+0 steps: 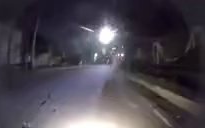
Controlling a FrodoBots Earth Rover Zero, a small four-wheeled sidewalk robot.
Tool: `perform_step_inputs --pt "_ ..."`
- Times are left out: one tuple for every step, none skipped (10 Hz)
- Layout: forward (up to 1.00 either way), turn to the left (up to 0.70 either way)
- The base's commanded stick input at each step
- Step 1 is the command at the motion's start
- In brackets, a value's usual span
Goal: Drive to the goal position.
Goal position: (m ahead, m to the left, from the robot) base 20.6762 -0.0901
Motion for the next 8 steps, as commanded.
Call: perform_step_inputs --pt "0.70 0.00" --pt "0.70 0.00" --pt "0.70 -0.17" --pt "0.70 -0.35" --pt "0.70 -0.32" --pt "0.70 -0.20" --pt "0.70 -0.08" --pt "0.70 0.00"
